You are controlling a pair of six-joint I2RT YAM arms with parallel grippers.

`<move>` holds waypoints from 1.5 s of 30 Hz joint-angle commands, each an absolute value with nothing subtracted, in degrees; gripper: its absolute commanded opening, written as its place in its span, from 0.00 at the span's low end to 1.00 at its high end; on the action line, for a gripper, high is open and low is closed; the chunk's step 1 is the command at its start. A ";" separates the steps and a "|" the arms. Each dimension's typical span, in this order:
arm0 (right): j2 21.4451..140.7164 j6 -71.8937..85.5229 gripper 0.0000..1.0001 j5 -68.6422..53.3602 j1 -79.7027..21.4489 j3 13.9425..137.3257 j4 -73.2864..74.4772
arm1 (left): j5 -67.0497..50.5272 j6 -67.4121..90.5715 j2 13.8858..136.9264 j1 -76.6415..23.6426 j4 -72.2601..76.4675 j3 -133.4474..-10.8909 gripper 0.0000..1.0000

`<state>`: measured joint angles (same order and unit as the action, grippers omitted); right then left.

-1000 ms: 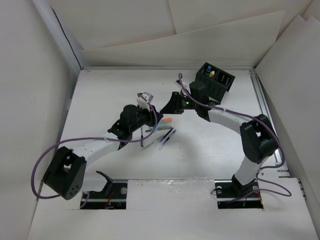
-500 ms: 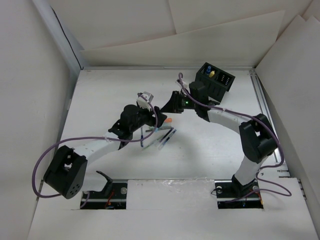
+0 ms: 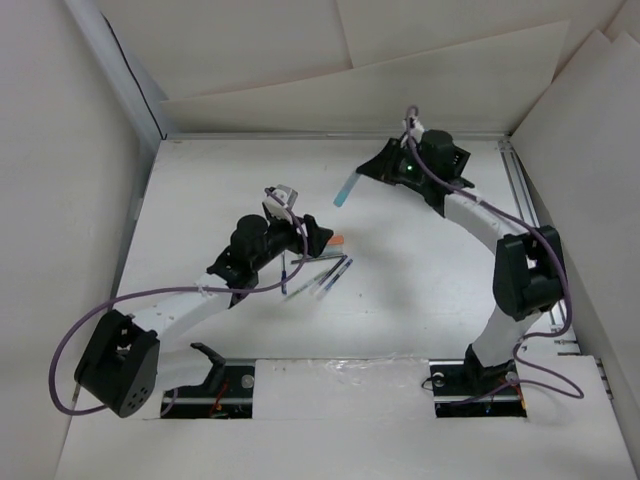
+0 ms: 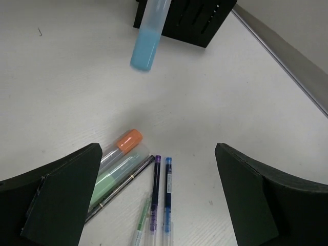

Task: Sort the stationery into containers
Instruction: Place the pen in the drawer.

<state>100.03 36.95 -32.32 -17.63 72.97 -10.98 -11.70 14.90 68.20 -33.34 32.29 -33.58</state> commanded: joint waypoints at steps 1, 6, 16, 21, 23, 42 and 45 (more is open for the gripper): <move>97.21 33.24 0.12 -26.47 -11.79 78.64 -9.95 | -9.32 16.52 65.74 -33.66 35.07 -32.43 0.92; 96.06 27.96 0.12 -13.47 -5.81 84.28 -4.14 | -4.93 17.58 68.11 -33.66 32.17 -31.90 0.93; 101.86 18.73 0.12 5.88 -4.04 96.32 0.79 | 4.92 21.71 74.09 -33.66 26.37 -34.28 0.93; 106.60 16.52 0.12 8.34 -4.04 101.16 2.90 | 6.42 22.32 76.98 -33.66 24.96 -35.94 0.86; 108.71 15.73 0.12 8.35 -4.04 102.91 4.30 | 6.42 22.85 77.70 -33.66 24.96 -35.95 0.82; 115.30 13.89 0.12 5.98 -5.18 104.23 4.31 | -12.13 26.19 75.84 -29.44 31.64 -35.24 0.47; 116.10 11.78 0.12 9.56 -6.85 104.85 5.71 | -12.04 24.79 77.16 -29.44 30.67 -36.47 0.23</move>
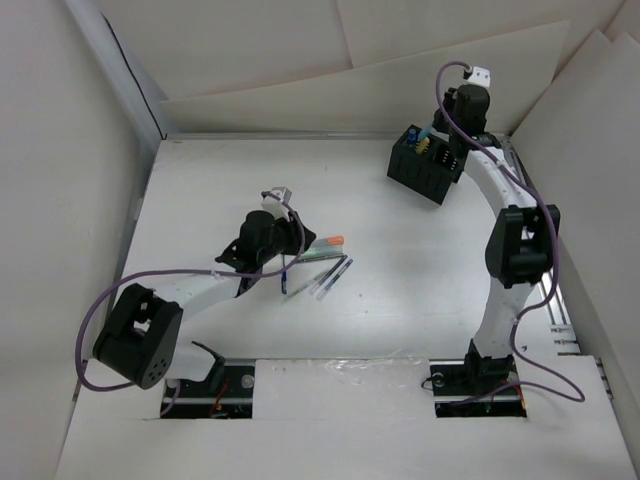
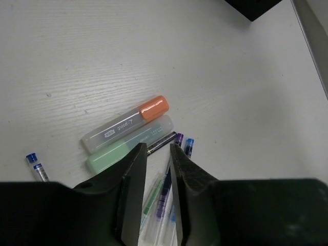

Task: Sort the stationery into containers
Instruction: Place the pen in the drawer.

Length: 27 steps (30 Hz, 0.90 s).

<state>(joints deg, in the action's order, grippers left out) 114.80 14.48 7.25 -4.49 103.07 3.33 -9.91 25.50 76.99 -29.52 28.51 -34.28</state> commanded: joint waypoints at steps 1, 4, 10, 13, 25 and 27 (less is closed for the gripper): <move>116.63 11.78 0.12 10.36 -7.73 104.85 5.71 | -11.17 24.79 77.17 -29.44 29.98 -37.08 0.20; 116.63 9.93 0.12 13.18 -9.13 104.85 5.71 | -2.57 22.33 77.17 -31.98 26.82 -37.61 0.13; 117.69 8.27 0.12 19.04 -10.46 106.00 7.38 | 3.95 21.27 76.12 -33.31 24.09 -38.32 0.05; 114.88 7.73 0.12 21.62 -11.16 106.00 7.38 | 3.96 21.27 76.11 -33.31 24.08 -38.32 0.06; 104.33 8.26 0.12 18.03 -10.64 104.68 7.91 | 1.68 21.80 76.11 -33.31 25.31 -37.79 0.26; 103.80 8.79 0.12 17.49 -10.63 104.68 7.38 | 1.15 21.80 76.11 -33.31 25.31 -37.79 0.26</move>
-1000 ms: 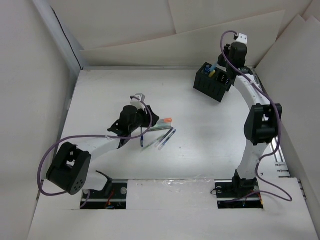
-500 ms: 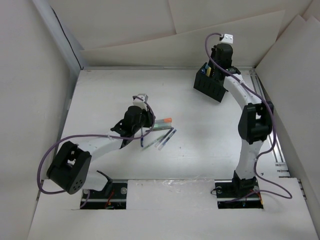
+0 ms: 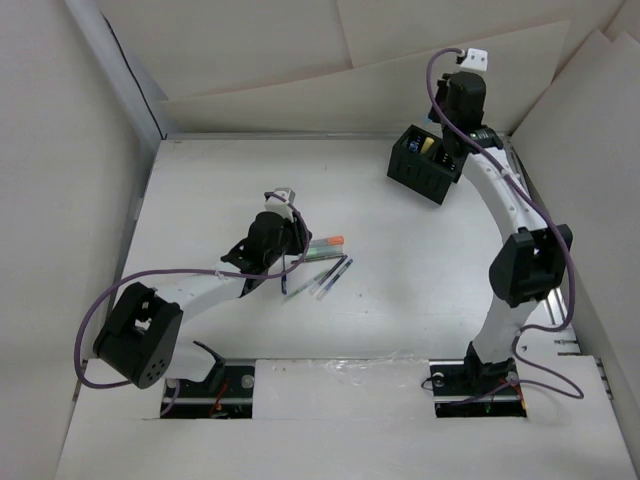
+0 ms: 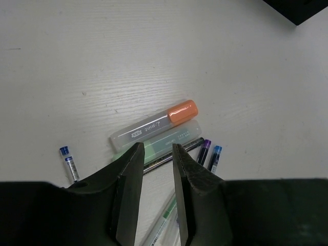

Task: Sort the stationery into containers
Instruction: Place the pen in the drawer.

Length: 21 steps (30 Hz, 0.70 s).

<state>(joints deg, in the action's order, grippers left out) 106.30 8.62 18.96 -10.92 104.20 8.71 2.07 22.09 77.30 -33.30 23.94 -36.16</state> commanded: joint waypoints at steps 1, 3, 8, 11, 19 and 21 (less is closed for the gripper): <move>103.80 9.40 0.12 15.66 -9.85 104.68 7.38 | 1.14 21.80 76.11 -33.31 25.83 -37.79 0.26; 105.20 10.19 0.12 14.77 -9.32 104.15 7.38 | 1.14 21.80 76.64 -33.31 25.84 -37.79 0.27; 110.73 10.20 0.11 13.54 -8.79 105.56 8.00 | 0.62 21.80 76.64 -33.31 25.84 -37.79 0.31; 113.99 10.20 0.11 11.96 -8.17 106.87 8.00 | 0.62 21.80 77.26 -33.31 25.32 -38.32 0.37; 118.29 10.81 0.11 9.32 -8.17 108.02 8.00 | 2.28 21.80 79.01 -33.31 24.18 -39.46 0.41; 118.92 10.81 0.36 9.32 -8.17 108.72 8.00 | 2.29 21.80 79.72 -33.31 24.17 -40.07 0.42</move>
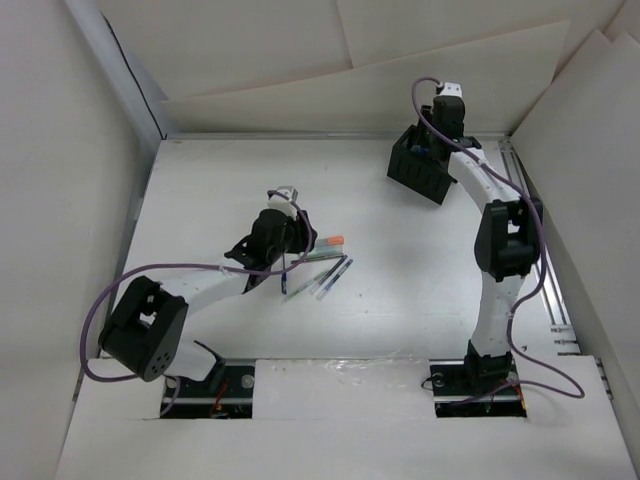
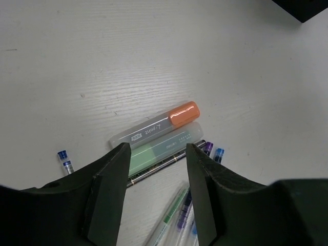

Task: Sort the stationery into containers
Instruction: Place the pen in the drawer, then pick up the pen from the center of the board.

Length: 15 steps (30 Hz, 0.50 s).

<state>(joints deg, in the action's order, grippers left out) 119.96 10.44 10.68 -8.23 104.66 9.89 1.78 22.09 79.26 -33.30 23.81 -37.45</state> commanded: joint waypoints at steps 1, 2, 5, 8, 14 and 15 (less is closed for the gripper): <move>119.44 10.81 0.46 9.32 -8.78 109.76 8.78 | 2.89 21.80 79.72 -33.31 23.39 -40.60 0.45; 119.44 10.81 0.55 9.32 -8.79 110.47 9.49 | 2.90 21.80 80.41 -33.31 22.51 -40.61 0.50; 117.43 11.34 0.72 9.32 -8.79 110.40 10.11 | 4.39 21.80 81.56 -33.31 20.65 -42.45 0.53; 112.34 12.74 0.79 9.32 -9.31 108.64 10.11 | 6.67 21.80 82.61 -33.31 18.99 -44.12 0.56; 96.17 18.19 0.53 6.69 -11.60 91.96 5.20 | 8.35 19.07 89.29 -33.31 15.21 -49.48 0.55; 94.24 18.80 0.39 6.68 -13.25 88.98 4.05 | 8.35 18.29 90.17 -33.31 14.16 -50.00 0.53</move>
